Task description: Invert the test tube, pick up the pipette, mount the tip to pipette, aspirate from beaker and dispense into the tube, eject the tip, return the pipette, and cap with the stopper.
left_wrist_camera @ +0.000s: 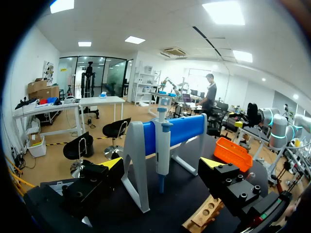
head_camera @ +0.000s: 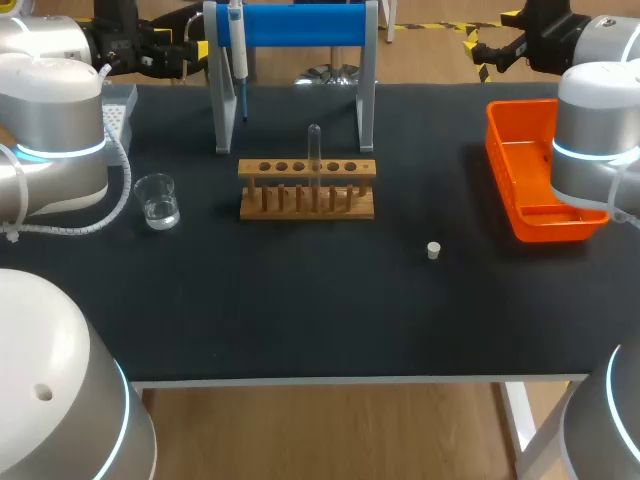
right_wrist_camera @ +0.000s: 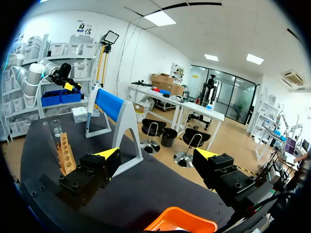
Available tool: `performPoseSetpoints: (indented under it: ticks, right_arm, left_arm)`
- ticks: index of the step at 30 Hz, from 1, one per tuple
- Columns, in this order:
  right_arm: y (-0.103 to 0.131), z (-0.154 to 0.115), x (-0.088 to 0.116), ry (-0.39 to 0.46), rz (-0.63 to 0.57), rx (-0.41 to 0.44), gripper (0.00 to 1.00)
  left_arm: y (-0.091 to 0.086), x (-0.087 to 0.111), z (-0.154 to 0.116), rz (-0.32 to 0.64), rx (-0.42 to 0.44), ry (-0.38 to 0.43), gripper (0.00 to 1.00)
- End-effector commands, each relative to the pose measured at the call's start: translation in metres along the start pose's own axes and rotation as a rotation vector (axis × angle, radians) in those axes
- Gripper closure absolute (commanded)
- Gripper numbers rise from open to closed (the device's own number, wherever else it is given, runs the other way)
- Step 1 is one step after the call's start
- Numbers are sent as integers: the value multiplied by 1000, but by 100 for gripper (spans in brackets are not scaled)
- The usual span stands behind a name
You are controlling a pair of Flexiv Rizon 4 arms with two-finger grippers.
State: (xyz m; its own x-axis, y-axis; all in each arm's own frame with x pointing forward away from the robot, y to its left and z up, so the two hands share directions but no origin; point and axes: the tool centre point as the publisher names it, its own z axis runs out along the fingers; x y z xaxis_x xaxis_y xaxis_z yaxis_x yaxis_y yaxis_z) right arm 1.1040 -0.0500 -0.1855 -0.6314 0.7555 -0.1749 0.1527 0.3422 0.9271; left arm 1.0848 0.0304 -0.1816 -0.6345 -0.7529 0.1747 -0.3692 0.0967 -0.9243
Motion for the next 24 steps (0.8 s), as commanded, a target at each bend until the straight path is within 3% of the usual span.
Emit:
performPoseSetpoints:
  ticks: [1, 15, 24]
  right_arm:
    - [0, 0, -1, 2, 0, 2, 0]
    - [0, 0, -1, 2, 0, 2, 0]
    - [8, -41, 53, 109, 7, -64, 0]
  left_arm:
    - [1, 0, 0, 0, 3, -1, 0]
    - [1, 0, 0, 0, 3, -1, 0]
    - [1, 0, 0, 0, 3, -1, 0]
